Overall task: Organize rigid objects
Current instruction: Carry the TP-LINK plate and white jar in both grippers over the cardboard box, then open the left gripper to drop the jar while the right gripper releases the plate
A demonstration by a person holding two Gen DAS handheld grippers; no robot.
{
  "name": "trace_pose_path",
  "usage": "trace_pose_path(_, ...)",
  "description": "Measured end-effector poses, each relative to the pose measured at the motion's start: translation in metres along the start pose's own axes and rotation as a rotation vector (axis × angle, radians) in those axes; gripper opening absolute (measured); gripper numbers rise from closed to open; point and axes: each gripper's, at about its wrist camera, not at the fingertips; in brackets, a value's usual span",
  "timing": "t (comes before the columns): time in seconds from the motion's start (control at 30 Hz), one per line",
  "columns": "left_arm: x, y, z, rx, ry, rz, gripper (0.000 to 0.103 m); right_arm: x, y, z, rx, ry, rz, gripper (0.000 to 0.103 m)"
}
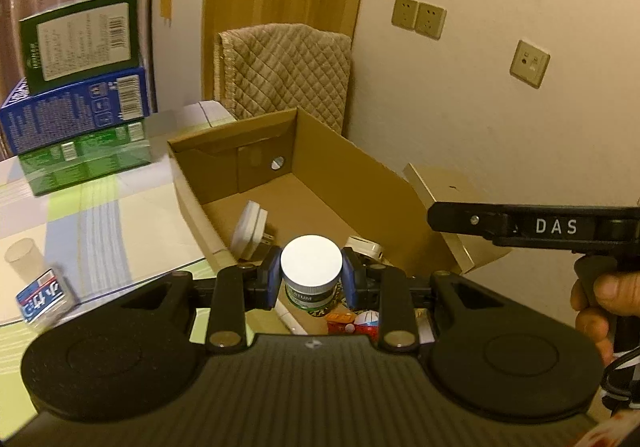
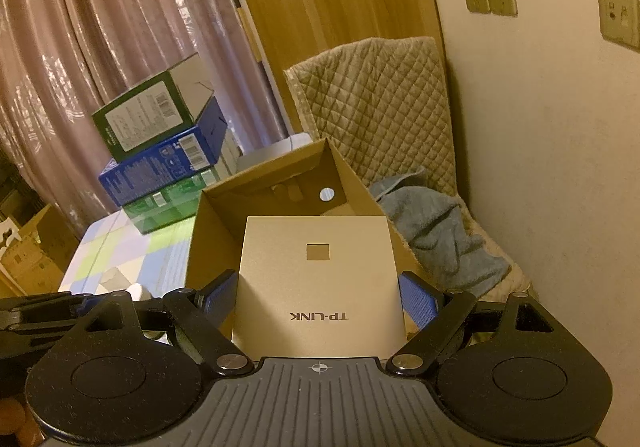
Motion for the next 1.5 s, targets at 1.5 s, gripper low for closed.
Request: trace_pose_path(1.5,-0.036,0.007,0.018,0.005,-0.078,-0.083,0.032,0.011,0.014,0.041,-0.048,0.005,0.043,0.083)
Point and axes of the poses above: each gripper's, at about its wrist camera, not at the fingertips, and z roughly the way its jaws point, x to its right, y to its underside, and after that the axes turned 14 degrees about x, right-handed
